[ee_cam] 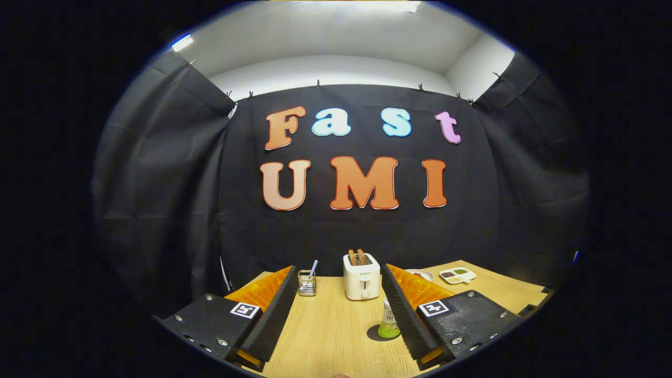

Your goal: Take the bottle from table, then pour the juice into the cup, finally place the bottle on the coaster

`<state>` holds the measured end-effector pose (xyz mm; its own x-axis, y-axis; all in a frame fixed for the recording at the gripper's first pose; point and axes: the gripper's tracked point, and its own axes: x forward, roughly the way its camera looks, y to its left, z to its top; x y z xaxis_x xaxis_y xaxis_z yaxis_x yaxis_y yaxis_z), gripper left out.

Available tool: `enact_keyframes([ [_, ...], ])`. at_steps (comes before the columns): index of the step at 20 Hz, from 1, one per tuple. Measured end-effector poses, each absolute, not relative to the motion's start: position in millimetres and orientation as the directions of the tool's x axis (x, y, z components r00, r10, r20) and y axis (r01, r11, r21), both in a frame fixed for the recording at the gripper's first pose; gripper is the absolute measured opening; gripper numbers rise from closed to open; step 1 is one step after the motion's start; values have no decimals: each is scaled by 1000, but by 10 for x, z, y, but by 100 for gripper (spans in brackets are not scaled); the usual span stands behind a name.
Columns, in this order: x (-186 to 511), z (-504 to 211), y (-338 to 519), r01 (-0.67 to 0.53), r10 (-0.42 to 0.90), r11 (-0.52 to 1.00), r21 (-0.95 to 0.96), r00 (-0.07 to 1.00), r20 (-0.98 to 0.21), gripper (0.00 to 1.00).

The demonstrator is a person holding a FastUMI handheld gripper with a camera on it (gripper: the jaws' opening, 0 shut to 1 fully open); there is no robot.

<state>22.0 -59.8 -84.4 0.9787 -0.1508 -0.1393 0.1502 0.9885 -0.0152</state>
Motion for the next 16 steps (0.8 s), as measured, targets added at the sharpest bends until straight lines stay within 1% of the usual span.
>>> enact_keyframes([
  [3, 77, -691, -91, 25, -19, 998, 66, 995, -94, 94],
  [4, 16, -624, -15, 6, -1, 997, 74, 997, -75, 94],
  [11, -146, -335, 78, 0, 0, 1000, 31, 1000, 0, 94],
  [16, -168, -399, -62, 39, -38, 997, 64, 999, -5, 94],
])
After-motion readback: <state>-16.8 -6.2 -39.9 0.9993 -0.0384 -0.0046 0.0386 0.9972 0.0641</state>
